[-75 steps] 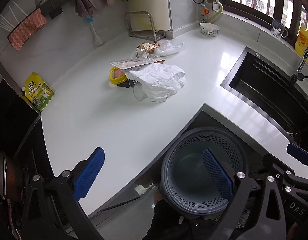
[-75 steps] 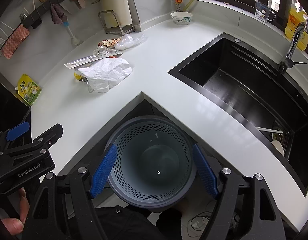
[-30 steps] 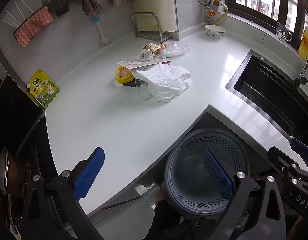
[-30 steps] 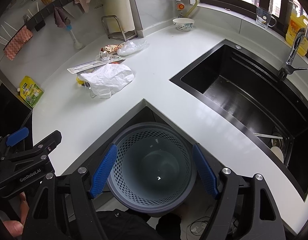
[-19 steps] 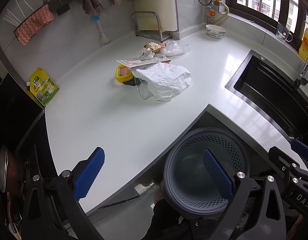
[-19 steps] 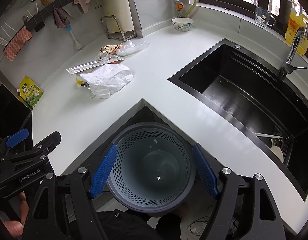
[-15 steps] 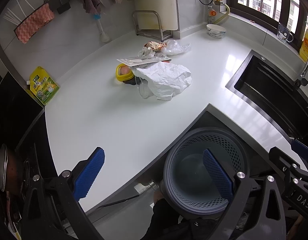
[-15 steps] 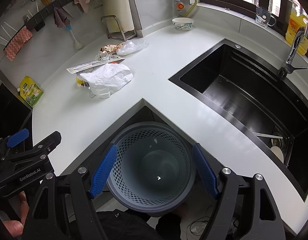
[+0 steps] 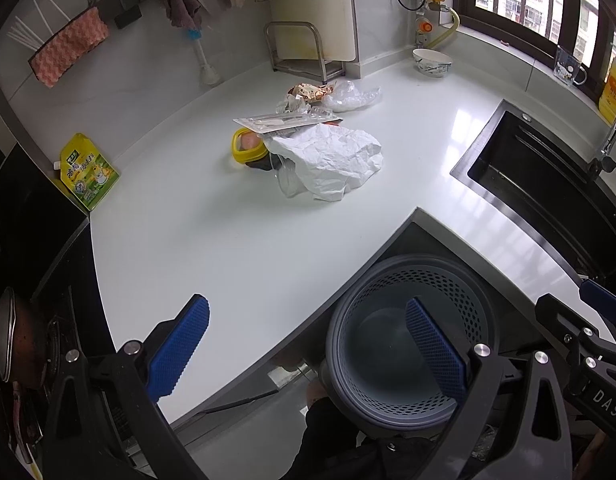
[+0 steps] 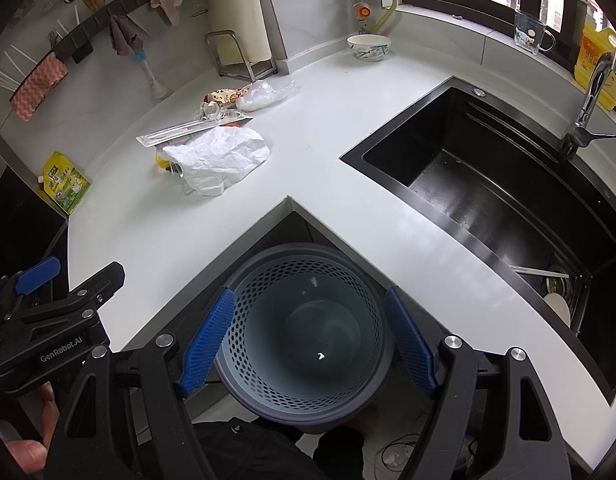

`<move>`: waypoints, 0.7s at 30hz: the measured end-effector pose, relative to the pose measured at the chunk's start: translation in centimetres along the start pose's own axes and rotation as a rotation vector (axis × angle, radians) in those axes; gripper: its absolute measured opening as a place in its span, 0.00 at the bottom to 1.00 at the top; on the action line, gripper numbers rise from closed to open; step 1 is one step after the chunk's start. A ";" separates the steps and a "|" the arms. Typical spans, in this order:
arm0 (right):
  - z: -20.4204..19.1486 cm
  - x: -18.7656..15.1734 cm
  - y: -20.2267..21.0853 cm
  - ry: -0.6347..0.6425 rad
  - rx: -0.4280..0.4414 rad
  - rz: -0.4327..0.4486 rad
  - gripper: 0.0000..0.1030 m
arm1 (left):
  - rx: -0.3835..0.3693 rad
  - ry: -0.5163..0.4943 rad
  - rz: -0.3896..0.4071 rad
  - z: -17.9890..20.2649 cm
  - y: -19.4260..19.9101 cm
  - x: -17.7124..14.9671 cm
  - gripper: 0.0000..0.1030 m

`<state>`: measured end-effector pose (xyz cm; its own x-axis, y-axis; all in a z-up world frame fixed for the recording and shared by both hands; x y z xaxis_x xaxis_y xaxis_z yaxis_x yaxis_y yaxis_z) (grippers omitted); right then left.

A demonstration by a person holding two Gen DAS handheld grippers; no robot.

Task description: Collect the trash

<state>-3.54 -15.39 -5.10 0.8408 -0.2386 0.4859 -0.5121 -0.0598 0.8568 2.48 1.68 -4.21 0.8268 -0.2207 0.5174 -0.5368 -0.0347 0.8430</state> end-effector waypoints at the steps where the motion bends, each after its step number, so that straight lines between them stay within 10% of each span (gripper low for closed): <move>1: -0.1 0.0 -0.1 0.000 0.006 -0.001 0.72 | 0.001 0.000 -0.001 -0.1 -0.1 0.0 0.94; 21: -4.4 4.0 -4.7 0.026 0.035 -0.013 0.72 | -0.009 0.121 -0.017 -8.1 -4.3 2.6 0.94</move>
<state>2.99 -11.77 -6.40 0.8518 -0.2120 0.4791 -0.5062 -0.0971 0.8569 8.33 9.15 -5.30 0.8502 -0.1004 0.5168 -0.5217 -0.0287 0.8527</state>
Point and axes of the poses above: each gripper's, at about its wrist camera, not at the fingertips, and y roughly against the way its jaws point, z to its right, x to its top, the point moved 5 cm from there along -y, roughly the way its jaws point
